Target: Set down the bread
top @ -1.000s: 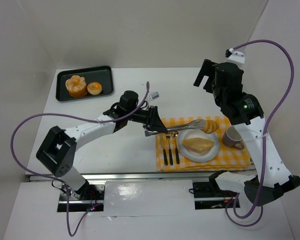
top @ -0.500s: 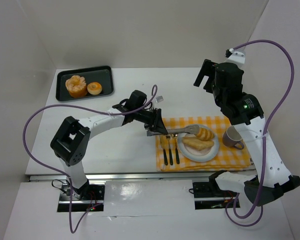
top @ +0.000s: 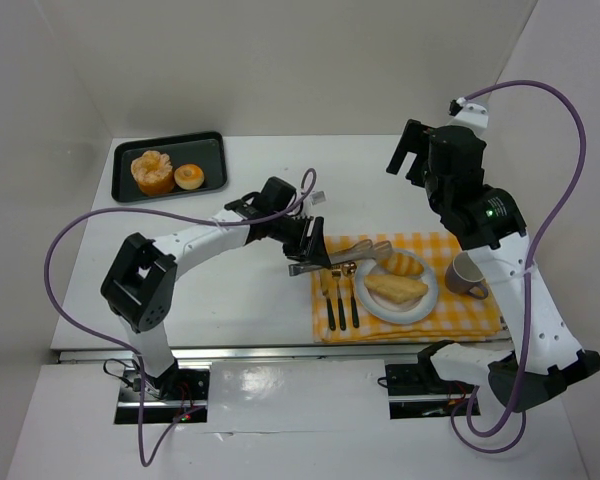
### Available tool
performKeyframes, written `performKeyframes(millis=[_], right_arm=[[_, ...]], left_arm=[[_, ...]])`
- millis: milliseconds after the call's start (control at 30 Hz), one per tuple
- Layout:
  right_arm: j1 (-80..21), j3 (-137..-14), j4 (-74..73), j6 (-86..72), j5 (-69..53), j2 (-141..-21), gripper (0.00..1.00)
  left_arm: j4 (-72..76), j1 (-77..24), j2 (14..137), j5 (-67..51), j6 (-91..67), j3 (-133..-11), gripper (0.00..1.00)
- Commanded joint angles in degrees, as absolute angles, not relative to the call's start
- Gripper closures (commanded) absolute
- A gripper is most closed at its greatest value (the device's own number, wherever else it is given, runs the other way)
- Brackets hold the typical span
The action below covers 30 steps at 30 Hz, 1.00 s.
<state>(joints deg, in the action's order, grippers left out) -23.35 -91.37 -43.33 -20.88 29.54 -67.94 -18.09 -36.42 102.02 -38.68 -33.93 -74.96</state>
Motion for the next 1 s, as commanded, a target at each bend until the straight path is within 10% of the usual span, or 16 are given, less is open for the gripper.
performKeyframes(millis=[0,433,967], right_arm=[[-23.2,-91.41,-42.01,-20.13,29.62,-67.24,0.0],[-23.2,-90.88,-42.01,-20.13,29.09,-67.24,0.0],[-23.2,-89.83,-40.96,-20.65,29.09,-68.38,0.0]], left_arm=[[-23.19,-36.3,98.45,-35.08,-29.71,-79.62,0.39],[-40.17,-35.77,93.43,-7.49,-22.76,-90.97,0.43],[-36.47,-34.99,92.62,29.02,-28.91,-72.77,0.41]])
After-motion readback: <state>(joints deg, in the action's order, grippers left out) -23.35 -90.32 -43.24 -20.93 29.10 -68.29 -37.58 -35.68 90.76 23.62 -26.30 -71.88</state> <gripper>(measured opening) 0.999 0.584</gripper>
